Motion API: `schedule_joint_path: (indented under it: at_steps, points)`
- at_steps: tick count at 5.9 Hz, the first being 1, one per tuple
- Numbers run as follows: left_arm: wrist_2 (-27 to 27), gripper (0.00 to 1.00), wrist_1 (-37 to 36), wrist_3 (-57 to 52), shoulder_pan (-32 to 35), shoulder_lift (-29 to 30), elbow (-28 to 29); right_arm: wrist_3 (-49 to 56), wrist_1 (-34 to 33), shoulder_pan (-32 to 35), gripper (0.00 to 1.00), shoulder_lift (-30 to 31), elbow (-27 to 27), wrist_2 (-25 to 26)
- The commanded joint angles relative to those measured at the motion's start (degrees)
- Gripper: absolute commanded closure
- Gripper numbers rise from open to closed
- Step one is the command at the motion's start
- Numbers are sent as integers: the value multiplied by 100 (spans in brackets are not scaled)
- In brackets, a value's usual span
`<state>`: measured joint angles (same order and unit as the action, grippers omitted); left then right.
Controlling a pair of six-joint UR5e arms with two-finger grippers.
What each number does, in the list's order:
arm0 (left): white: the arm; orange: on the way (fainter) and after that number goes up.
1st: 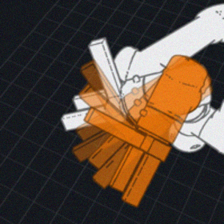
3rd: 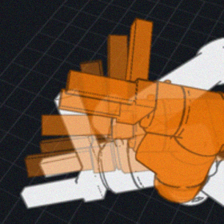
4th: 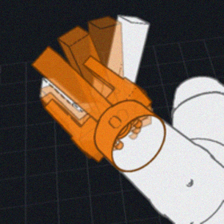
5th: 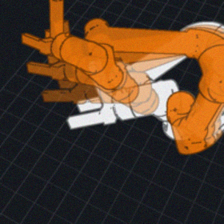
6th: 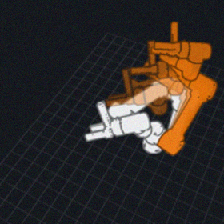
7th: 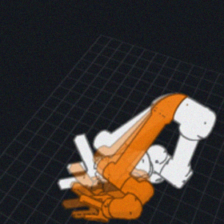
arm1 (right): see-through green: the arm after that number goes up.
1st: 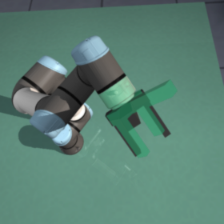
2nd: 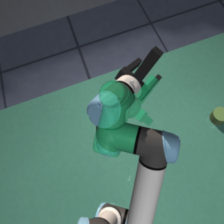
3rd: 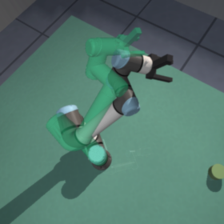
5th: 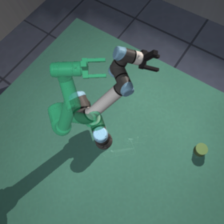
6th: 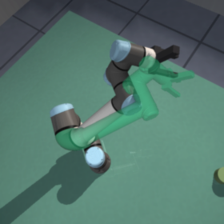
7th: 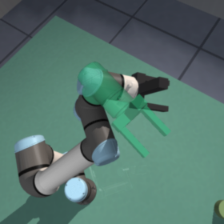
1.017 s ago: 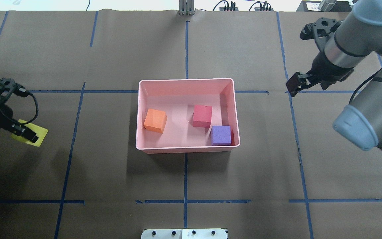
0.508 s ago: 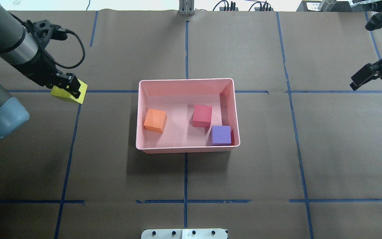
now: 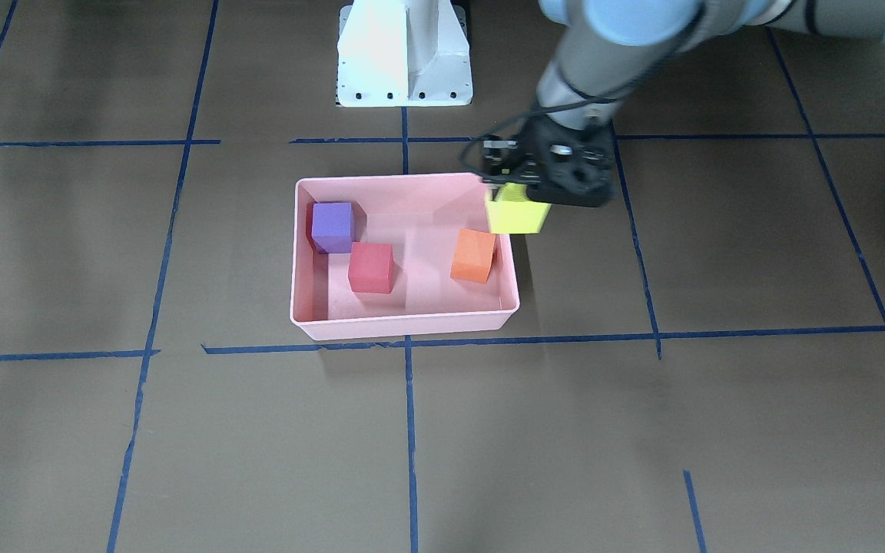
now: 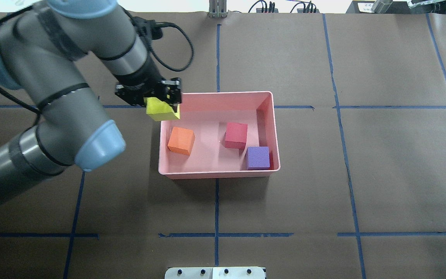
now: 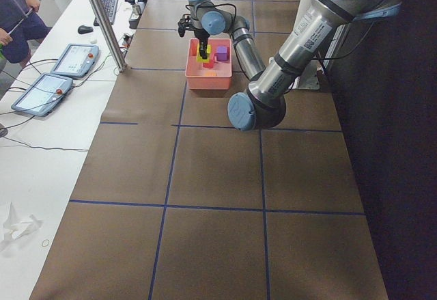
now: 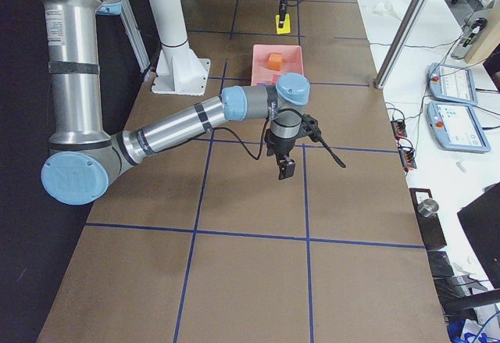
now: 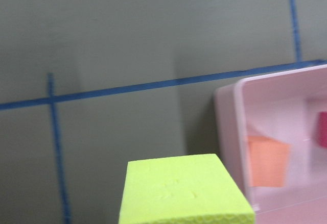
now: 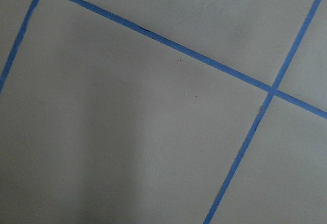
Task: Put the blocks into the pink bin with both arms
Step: 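Carry the yellow-green cube into the bin and release it with the left gripper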
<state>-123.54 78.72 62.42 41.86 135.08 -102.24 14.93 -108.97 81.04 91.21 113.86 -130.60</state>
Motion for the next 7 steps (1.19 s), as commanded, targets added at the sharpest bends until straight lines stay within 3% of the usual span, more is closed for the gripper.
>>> schedule_joint_path:
  at_steps: [1, 3, 5, 7]
  points:
    - [409, 1, 81, 473, -512, 501, 406, 256, 399, 193, 0, 509, -13, -115]
    - [419, 0, 21, 333, -452, 353, 92, 203, 570, 316, 0, 740, -5, -168]
    - [357, 0, -6, -1154, 46, -1030, -891, 203, 570, 474, 0, 853, -13, -159]
    - [-229, 0, -24, -3697, 1388, -2209, -948, -7, 570, 588, 2, 960, -57, -168]
